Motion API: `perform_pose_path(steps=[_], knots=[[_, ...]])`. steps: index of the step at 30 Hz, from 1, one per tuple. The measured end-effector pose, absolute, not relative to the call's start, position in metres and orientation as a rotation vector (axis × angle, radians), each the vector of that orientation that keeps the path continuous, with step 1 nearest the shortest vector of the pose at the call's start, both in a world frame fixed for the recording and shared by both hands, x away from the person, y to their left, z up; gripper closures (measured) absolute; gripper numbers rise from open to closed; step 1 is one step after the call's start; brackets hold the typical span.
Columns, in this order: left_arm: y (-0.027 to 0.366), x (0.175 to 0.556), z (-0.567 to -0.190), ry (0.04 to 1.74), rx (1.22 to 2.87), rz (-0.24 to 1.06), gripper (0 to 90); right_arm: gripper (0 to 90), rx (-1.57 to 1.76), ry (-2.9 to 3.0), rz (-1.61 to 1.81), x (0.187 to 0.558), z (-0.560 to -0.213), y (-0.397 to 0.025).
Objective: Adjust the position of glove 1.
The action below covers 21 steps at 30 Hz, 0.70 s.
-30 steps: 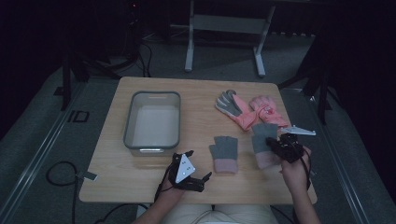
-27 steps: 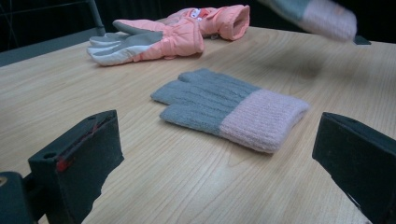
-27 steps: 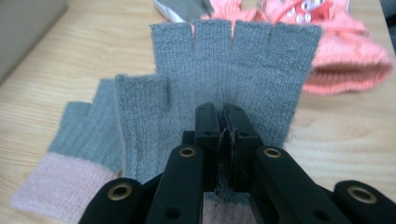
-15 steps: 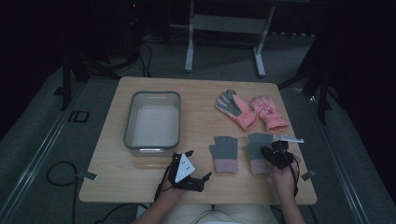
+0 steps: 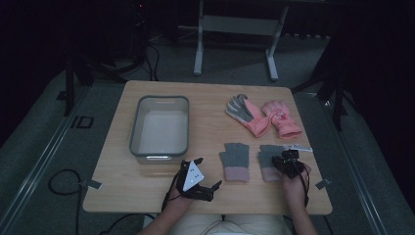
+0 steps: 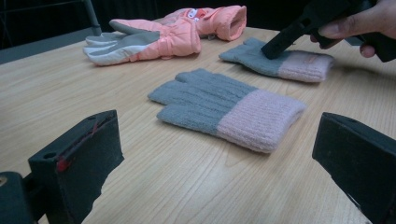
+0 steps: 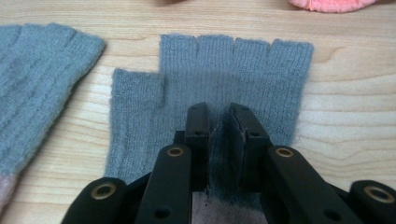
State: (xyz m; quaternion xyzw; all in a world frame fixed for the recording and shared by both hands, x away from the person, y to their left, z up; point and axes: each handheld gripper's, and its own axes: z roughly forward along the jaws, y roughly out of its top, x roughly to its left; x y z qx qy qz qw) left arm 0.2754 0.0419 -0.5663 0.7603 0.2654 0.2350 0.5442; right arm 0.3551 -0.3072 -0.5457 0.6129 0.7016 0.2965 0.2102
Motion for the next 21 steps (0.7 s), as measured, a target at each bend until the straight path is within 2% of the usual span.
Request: perform_pose_path(steps=[5,7,11,16,21], knots=[[0.042,0.275,-0.566,0.633,1.798,0.554,0.7,69.6,1.700,1.960,0.846,0.354,-0.545,-0.309],[0.042,0.275,-0.566,0.634,1.800,0.557,0.7,63.9,1.630,2.018,0.848,0.355,-0.534,-0.312],[0.042,0.276,-0.566,0.637,1.798,0.556,0.7,60.2,1.484,2.133,0.890,0.358,-0.522,-0.319],[0.042,0.276,-0.566,0.637,1.793,0.555,0.7,62.0,1.297,2.325,0.885,0.364,-0.521,-0.325],[0.042,0.275,-0.566,0.638,1.794,0.562,0.7,61.4,1.252,2.368,0.853,0.363,-0.526,-0.330]])
